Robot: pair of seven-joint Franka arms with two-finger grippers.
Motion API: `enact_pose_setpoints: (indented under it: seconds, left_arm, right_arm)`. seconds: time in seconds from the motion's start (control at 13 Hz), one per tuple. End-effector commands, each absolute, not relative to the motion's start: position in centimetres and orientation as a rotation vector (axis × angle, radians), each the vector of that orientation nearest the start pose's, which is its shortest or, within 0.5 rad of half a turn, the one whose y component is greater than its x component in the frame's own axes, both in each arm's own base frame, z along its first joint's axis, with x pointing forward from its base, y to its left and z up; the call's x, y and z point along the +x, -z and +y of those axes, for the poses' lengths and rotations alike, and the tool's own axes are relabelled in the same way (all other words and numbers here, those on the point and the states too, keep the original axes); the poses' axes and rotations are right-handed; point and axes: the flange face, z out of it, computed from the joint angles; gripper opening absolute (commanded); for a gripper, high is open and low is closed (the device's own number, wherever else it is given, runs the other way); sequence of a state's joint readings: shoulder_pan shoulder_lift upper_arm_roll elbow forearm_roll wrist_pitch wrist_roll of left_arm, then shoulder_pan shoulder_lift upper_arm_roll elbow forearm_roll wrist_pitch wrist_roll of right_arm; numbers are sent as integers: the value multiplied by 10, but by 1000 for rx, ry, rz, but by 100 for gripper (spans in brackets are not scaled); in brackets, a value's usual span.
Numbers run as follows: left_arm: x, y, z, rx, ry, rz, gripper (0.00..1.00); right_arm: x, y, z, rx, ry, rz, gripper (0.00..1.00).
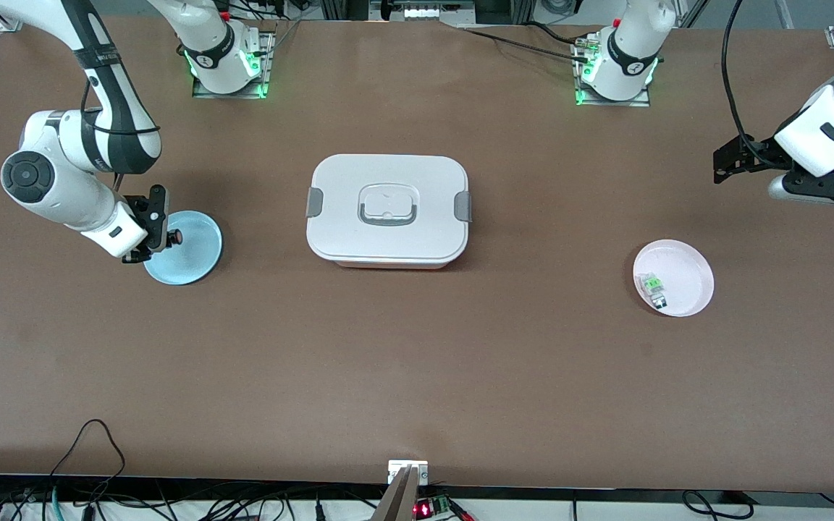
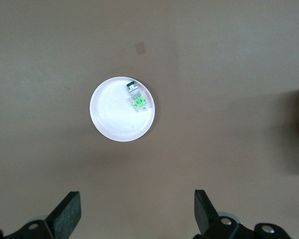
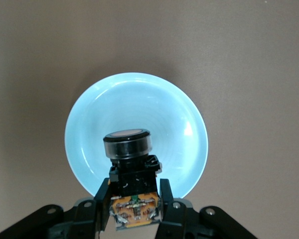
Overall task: Transfer orange switch to right arm and place
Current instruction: 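Lower the switch onto the blue plate and open the right gripper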
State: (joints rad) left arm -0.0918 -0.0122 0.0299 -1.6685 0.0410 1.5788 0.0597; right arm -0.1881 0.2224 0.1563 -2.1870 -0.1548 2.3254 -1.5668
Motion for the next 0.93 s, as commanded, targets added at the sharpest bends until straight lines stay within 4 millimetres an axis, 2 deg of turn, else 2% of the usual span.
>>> enact_pose_setpoints:
  seconds: [0.0,0.46,0.85]
  left_arm:
    - [546,-596,-32,-3076,-82,195,100]
    - [549,-596,-32,-3083,-49,173,100]
    - [548,-596,-30,-3081,-59,127,100]
  right_arm:
    - [545,-268,-23,2086,156,2347,24]
    - [537,-223,-36,2152,184,2359,24]
    - [533,-211,-36,2157,170,2360,24]
